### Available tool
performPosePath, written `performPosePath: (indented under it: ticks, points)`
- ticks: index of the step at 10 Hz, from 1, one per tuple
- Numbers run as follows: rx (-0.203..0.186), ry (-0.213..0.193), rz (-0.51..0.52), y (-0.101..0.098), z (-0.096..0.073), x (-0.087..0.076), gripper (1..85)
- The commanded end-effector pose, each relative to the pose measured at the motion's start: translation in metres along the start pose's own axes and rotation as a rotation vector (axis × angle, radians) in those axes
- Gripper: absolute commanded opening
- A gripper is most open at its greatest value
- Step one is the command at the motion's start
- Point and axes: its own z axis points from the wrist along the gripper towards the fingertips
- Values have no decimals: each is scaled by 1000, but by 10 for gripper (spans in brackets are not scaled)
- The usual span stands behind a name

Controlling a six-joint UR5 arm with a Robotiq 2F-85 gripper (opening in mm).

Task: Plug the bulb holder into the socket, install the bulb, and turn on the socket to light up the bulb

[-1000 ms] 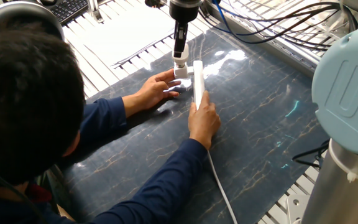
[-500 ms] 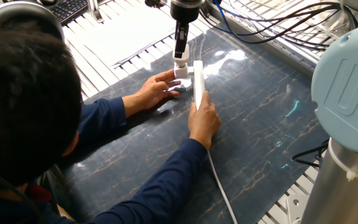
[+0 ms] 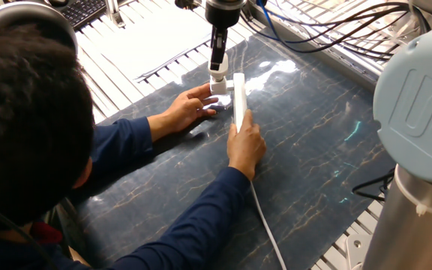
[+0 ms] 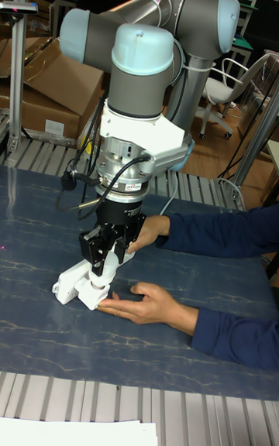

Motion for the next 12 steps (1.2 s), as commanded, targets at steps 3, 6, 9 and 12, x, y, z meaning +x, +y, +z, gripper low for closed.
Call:
performPosePath:
  ticks: [3,6,9,12]
  points:
    - [-6,-6,10,0,0,-1,160]
    - [-8,-6,1,0,-1,-3,267]
    - [-23,-17,-9,4,-2,-6,367]
    - [-38,-27,-12,6,0,-6,427]
